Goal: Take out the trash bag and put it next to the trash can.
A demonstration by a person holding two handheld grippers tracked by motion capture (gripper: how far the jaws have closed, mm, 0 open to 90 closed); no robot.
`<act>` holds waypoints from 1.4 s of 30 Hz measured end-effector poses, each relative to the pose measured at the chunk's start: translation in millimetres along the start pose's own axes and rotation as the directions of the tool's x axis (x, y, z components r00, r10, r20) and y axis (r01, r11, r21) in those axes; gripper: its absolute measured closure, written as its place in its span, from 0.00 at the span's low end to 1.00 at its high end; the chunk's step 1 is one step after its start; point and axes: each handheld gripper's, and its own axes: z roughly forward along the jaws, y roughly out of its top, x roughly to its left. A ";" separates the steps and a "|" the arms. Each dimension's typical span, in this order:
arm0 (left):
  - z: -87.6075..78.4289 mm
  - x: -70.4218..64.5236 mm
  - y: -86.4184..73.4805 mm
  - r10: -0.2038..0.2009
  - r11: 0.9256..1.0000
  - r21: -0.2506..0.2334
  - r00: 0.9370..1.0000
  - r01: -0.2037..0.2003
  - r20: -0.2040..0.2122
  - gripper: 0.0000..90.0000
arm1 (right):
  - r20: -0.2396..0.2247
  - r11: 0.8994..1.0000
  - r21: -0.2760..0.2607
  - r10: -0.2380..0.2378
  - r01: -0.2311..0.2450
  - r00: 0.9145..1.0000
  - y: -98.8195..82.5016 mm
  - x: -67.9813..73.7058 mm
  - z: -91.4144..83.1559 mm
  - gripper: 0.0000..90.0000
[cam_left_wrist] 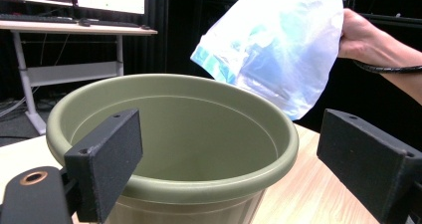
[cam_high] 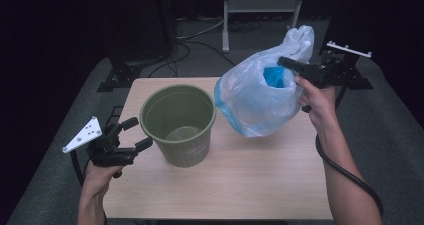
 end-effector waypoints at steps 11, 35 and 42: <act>-1.0 0.0 0.2 0.000 1.000 -0.003 1.000 0.000 -0.003 0.10 | 0.009 0.998 0.050 0.036 -0.037 0.999 -31.6 -21.6 13.6 0.98; -0.8 1.1 -2.2 -0.004 1.000 0.006 1.000 0.004 -0.007 0.10 | -0.052 0.987 0.138 0.087 -0.079 0.995 -98.4 -35.1 59.4 0.98; 0.5 1.3 -3.3 -0.005 1.000 0.013 1.000 0.005 -0.004 0.10 | -0.064 0.981 0.174 0.092 -0.080 0.994 -115.4 -35.7 73.2 0.98</act>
